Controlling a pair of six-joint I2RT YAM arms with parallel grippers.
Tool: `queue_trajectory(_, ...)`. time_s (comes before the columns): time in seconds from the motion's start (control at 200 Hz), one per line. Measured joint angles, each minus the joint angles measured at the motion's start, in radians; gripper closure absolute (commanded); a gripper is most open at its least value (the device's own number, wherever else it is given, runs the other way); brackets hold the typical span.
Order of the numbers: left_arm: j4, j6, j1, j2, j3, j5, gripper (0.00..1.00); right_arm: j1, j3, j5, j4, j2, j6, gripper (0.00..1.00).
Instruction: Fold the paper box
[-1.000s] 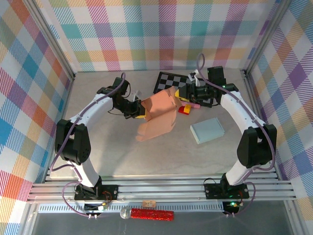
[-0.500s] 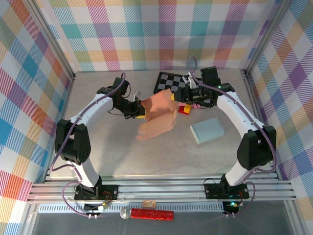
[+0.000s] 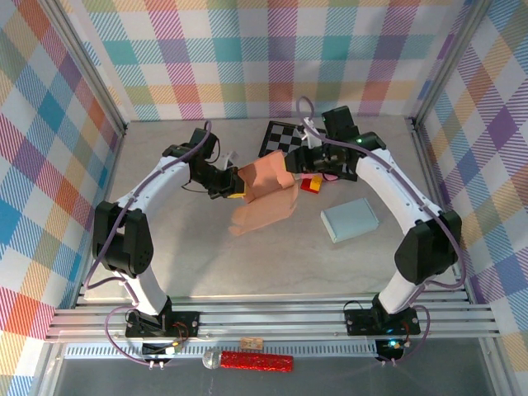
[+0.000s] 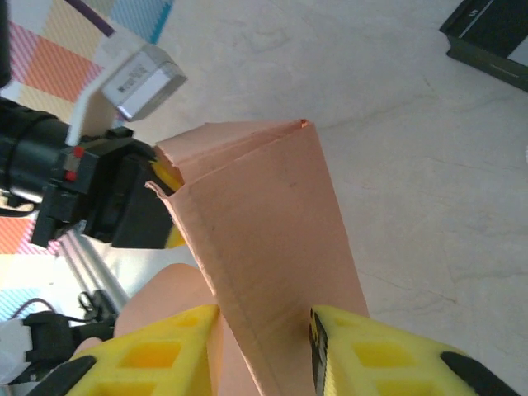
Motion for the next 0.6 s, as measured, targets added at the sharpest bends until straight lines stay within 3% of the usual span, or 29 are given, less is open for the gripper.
queue_trajectory(0.14, -0.008, 0.000, 0.000, 0.000, 0.000, -0.010, 1.00, 0.037, 0.034, 0.108, -0.044, 0.029, -0.011, 0.67)
queue_trajectory(0.405, -0.037, 0.002, -0.003, 0.000, 0.000, -0.039, 1.00, 0.123, 0.126, 0.363, -0.123, 0.090, -0.026, 0.81)
queue_trajectory(0.555, -0.047, 0.002, -0.007, 0.000, 0.002, -0.054, 1.00, 0.190, 0.211, 0.562, -0.191, 0.150, -0.014, 1.00)
queue_trajectory(0.6, -0.047, 0.002, -0.007, 0.000, 0.002, -0.056, 1.00, 0.211, 0.235, 0.633, -0.214, 0.170, -0.013, 1.00)
